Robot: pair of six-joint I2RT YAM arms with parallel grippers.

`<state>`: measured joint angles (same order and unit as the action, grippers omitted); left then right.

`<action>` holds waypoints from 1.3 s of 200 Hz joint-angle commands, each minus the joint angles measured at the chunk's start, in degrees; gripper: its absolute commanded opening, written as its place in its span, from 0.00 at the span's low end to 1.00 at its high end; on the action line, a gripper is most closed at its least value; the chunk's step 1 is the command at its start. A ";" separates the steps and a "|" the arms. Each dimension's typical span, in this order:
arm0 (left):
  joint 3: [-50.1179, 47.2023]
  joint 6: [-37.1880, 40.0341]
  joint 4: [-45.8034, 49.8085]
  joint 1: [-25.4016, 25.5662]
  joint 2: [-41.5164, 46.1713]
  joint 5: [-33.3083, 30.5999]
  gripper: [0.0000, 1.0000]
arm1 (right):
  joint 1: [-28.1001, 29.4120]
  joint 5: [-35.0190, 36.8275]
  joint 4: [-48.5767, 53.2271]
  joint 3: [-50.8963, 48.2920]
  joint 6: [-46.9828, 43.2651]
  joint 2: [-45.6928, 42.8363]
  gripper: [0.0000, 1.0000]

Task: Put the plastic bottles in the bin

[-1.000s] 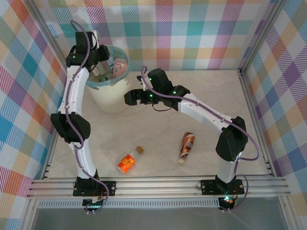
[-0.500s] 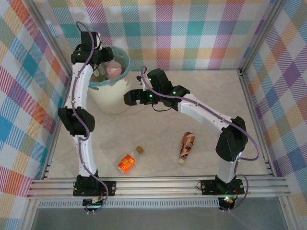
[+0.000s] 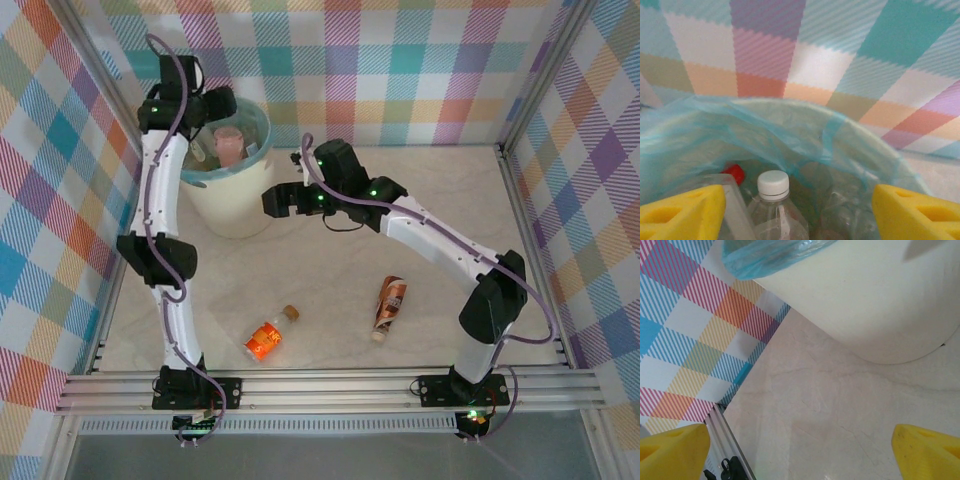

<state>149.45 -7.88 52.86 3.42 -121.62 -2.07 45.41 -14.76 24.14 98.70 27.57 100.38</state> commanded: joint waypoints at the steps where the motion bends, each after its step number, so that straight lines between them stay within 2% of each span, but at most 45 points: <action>1: 0.93 0.15 -0.37 -0.43 6.88 -2.25 0.77 | 0.36 1.55 1.50 1.76 -2.28 -1.94 0.94; 37: -6.97 -0.21 -0.41 0.42 12.51 1.61 0.72 | 0.21 3.43 3.33 0.82 -4.76 -2.76 0.94; 62: -14.69 0.35 0.22 2.59 15.03 4.23 0.62 | -0.23 4.81 3.37 -2.03 -5.38 -4.11 0.94; 91: -21.29 1.93 1.34 4.99 15.46 3.73 0.50 | -1.11 5.27 3.29 -4.91 -5.34 -5.41 0.94; 101: -23.45 2.31 1.33 5.43 15.45 3.18 0.49 | -1.35 5.44 3.15 -5.75 -5.50 -5.80 0.94; 125: -28.36 2.83 0.66 5.81 15.50 1.65 0.48 | -1.90 5.78 3.36 -6.93 -5.73 -6.19 0.94; 152: -29.02 2.96 -0.09 5.81 15.25 1.10 0.50 | -2.17 5.80 3.63 -7.09 -5.69 -6.67 0.94; 181: -22.21 2.87 0.53 5.81 13.85 0.74 0.55 | -2.25 6.04 3.92 -6.23 -5.86 -7.34 0.94; 209: -12.65 2.28 2.57 5.86 12.24 0.84 0.67 | -2.39 6.95 5.14 -5.20 -6.21 -8.40 0.97; 239: -10.50 1.51 1.51 5.81 14.98 -0.54 0.73 | -2.51 12.16 8.15 -5.95 -6.33 -11.63 1.00; 260: -17.00 0.80 -1.29 6.20 20.60 -0.94 0.74 | -2.84 17.70 11.53 -10.01 -4.66 -15.69 1.00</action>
<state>136.90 -6.22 53.58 9.15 -107.70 -1.72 43.11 -3.88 30.89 91.42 22.20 90.02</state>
